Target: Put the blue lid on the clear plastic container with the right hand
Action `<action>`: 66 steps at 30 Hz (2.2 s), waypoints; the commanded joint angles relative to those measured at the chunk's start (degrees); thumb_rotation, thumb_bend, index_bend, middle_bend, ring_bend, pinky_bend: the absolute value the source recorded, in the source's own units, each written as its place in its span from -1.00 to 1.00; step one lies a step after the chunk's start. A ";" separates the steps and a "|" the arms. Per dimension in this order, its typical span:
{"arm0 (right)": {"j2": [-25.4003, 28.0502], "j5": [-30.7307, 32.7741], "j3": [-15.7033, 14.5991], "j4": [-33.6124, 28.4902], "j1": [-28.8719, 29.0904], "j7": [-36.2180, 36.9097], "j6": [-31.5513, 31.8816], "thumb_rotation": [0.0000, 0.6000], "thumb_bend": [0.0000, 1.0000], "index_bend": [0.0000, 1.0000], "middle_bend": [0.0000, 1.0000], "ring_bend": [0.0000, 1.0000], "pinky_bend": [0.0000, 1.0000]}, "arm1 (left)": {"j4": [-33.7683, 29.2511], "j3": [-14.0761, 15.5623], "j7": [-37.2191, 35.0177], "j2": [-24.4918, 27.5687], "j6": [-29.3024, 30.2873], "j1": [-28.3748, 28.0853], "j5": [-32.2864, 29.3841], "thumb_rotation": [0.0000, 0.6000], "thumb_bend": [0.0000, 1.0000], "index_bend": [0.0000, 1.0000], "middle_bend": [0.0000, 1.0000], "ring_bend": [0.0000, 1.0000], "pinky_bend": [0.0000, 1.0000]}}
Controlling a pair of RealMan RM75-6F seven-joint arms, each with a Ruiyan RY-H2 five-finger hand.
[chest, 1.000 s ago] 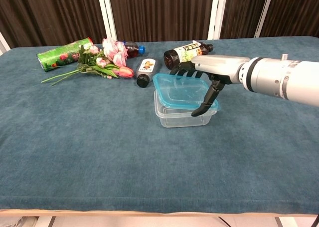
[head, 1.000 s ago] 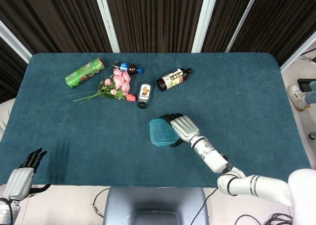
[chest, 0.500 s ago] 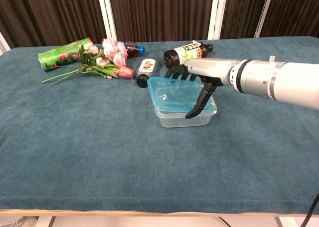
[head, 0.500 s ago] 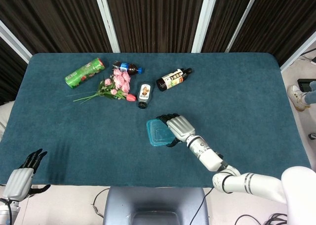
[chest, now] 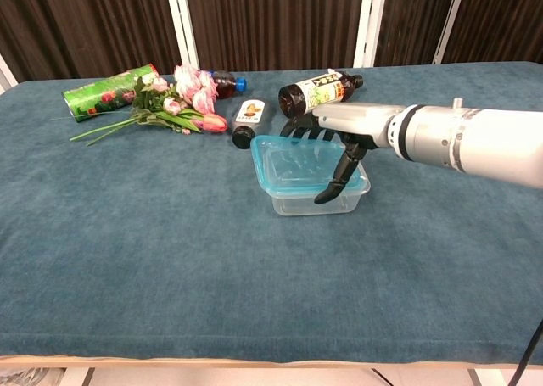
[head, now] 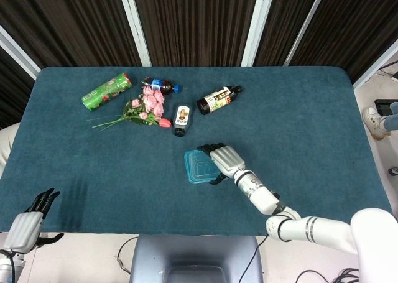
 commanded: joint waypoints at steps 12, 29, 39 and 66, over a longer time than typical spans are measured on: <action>1.04 0.32 -0.48 -1.32 -0.31 -0.25 1.29 1.00 -0.21 0.00 0.08 0.15 0.15 | 0.32 0.10 -0.48 -0.10 -0.50 -0.05 -0.23 1.00 -0.03 -0.80 -1.00 -1.00 -0.32; 2.05 4.03 -1.29 -2.58 0.34 -2.87 0.74 1.00 -0.21 -0.13 -0.12 -0.08 0.03 | 0.20 0.17 -0.44 -0.11 -0.78 -0.15 -0.29 1.00 -0.03 -0.79 -1.00 -1.00 -0.32; 2.50 5.98 -1.72 -3.12 0.94 -3.86 0.41 1.00 -0.21 -0.53 -0.54 -0.59 -0.39 | 0.60 0.26 -0.93 -0.25 -1.09 -0.17 -0.40 1.00 -0.03 -0.79 -1.00 -1.00 -0.32; 8.56 5.12 -2.92 -12.71 0.09 -4.70 3.41 1.00 -0.25 -0.80 -0.86 -0.93 -0.74 | 0.66 0.33 -1.07 -0.21 -1.32 -0.26 -0.40 1.00 -0.03 -0.78 -1.00 -1.00 -0.31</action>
